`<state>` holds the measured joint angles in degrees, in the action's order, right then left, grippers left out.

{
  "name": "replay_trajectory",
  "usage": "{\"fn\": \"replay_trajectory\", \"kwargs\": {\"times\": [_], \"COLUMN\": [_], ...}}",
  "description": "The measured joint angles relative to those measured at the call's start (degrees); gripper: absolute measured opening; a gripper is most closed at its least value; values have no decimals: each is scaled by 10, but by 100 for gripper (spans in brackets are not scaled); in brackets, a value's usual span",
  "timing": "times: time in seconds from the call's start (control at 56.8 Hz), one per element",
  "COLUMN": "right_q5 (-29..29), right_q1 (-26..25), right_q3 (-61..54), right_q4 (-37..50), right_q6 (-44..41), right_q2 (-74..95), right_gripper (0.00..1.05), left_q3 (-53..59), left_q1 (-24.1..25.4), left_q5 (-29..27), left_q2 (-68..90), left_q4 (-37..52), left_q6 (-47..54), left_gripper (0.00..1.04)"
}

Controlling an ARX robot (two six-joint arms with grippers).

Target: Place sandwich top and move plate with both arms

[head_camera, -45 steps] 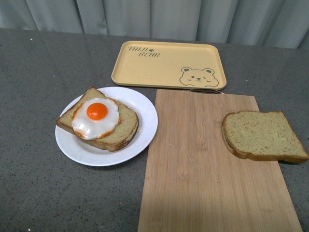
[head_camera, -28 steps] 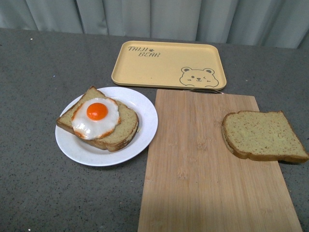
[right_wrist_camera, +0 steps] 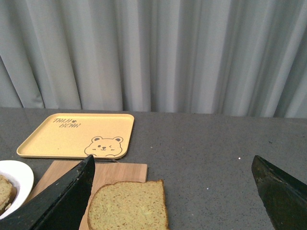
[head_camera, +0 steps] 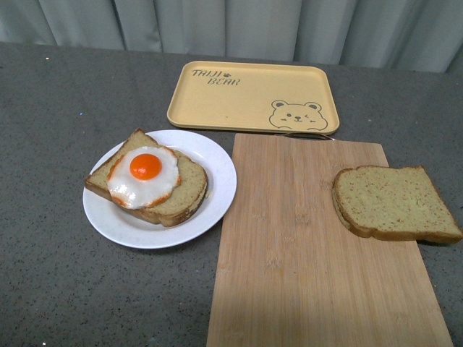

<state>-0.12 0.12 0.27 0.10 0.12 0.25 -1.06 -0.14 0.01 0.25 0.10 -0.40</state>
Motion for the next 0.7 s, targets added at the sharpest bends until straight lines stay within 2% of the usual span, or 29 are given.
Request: {"fn": "replay_trajectory", "kwargs": {"times": [0.704], "right_q5": [0], "right_q1": [0], "right_q3": [0], "right_q4": [0], "right_q6": [0], "right_q2": [0], "right_gripper": [95], "left_q3": [0], "left_q1": [0], "left_q5": [0], "left_q2": [0], "left_q4": [0], "left_q6": [0], "left_gripper": [98]}}
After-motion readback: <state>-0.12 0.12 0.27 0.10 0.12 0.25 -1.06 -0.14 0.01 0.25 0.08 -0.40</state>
